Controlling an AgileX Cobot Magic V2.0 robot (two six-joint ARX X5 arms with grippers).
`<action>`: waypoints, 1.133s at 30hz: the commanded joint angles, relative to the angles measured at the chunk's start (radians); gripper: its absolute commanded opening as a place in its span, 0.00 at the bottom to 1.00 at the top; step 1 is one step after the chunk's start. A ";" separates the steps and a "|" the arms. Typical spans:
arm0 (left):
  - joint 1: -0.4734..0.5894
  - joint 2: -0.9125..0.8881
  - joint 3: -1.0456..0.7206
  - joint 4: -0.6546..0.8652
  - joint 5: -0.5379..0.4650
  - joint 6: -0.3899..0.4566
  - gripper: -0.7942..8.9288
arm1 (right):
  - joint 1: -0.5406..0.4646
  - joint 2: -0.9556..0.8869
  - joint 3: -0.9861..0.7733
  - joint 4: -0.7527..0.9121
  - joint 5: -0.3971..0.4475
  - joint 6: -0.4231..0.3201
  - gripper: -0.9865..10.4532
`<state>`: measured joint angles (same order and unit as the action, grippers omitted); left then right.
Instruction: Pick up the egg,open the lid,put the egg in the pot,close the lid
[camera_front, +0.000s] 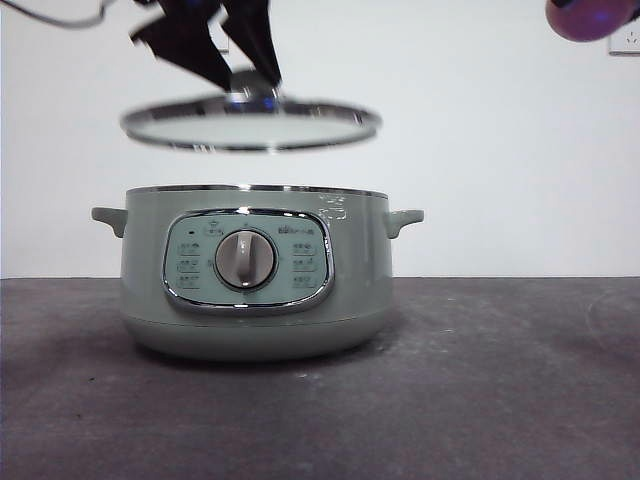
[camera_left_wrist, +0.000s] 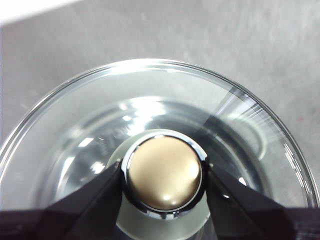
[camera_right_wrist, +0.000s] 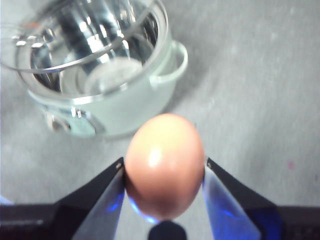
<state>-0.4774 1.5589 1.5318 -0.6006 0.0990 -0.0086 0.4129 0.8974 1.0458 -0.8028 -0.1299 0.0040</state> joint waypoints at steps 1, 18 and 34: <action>0.023 -0.085 0.044 -0.016 -0.019 0.014 0.07 | 0.003 0.006 -0.001 0.064 -0.009 0.006 0.08; 0.093 -0.550 0.046 -0.373 -0.069 0.088 0.07 | 0.202 0.674 0.429 0.219 -0.073 -0.021 0.07; 0.092 -0.586 0.046 -0.460 -0.068 0.087 0.07 | 0.277 1.126 0.655 0.291 0.052 -0.139 0.07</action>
<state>-0.3870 0.9871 1.5570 -1.0992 0.0296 0.0685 0.6876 2.0117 1.6970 -0.5236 -0.0834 -0.1169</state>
